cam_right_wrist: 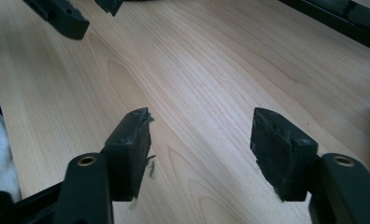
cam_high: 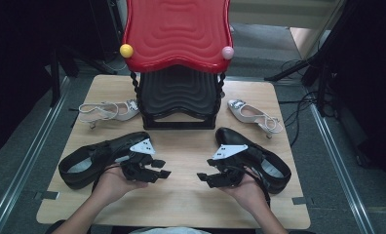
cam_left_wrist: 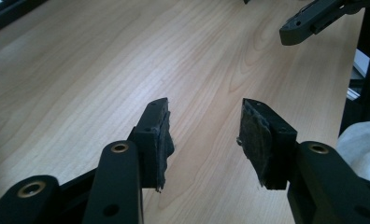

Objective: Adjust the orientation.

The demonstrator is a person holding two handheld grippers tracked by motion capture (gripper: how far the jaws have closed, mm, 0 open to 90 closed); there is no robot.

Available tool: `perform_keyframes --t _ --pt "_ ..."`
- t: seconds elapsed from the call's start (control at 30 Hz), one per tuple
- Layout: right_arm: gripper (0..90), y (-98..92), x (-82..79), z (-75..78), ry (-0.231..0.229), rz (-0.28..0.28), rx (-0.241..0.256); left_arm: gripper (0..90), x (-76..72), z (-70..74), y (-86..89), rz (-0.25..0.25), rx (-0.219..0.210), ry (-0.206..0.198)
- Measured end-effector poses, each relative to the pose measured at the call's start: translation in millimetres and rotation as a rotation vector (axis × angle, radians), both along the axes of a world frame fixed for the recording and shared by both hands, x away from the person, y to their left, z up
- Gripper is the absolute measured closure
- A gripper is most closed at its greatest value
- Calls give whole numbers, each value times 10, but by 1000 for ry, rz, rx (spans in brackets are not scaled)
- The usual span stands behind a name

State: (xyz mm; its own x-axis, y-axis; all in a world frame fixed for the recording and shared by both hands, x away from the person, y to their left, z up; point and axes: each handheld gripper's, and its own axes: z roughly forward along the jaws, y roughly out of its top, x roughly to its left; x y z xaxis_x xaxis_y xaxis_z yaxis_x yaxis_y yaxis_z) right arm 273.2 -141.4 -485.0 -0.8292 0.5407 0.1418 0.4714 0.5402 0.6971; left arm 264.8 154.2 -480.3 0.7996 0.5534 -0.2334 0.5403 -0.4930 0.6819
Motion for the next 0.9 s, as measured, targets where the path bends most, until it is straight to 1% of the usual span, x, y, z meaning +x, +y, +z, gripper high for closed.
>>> perform_keyframes --t 0.07,0.1,0.13,0.17,0.23,0.33,0.37,0.43,0.5,0.57,0.6,0.63,0.67,0.77,0.83,0.9 --pt "442 -12 -3 2 -17 -8 -11 547 -2 2 8 2 -14 4" --pt "451 -18 -2 5 -11 -8 -7 550 3 3 8 3 -7 18" --pt "457 -22 2 4 -7 -15 1 548 4 4 7 -3 1 18" --pt "457 -26 3 7 -7 -14 8 546 2 1 5 -15 5 7" --pt "463 -29 -6 12 -23 -20 6 519 6 6 0 -35 22 -4" --pt "477 -25 -7 21 -19 -16 -1 478 28 12 -1 -47 32 10" --pt "476 -21 -8 24 -24 -8 -9 487 34 13 2 -52 31 18" --pt "474 -11 -11 27 -20 -6 -26 496 41 22 13 -45 34 12" --pt "472 -8 -7 29 -13 -7 -29 495 56 31 36 -51 18 19" --pt "467 -9 -4 34 -10 -5 -26 480 74 38 56 -43 11 43" --pt "465 -8 -4 35 -7 -8 -25 472 84 43 65 -37 6 70" --pt "463 -10 -1 36 -6 -10 -27 486 88 54 72 -34 -4 90" --pt "463 -13 1 36 -3 -10 -25 500 88 70 83 -39 -3 84" --pt "463 -19 0 37 3 -4 -24 504 81 112 114 -51 -8 64" --pt "462 -21 3 39 9 1 -22 500 74 132 142 -55 -17 62" --pt "462 -22 5 40 8 2 -25 477 64 155 165 -59 -21 59"
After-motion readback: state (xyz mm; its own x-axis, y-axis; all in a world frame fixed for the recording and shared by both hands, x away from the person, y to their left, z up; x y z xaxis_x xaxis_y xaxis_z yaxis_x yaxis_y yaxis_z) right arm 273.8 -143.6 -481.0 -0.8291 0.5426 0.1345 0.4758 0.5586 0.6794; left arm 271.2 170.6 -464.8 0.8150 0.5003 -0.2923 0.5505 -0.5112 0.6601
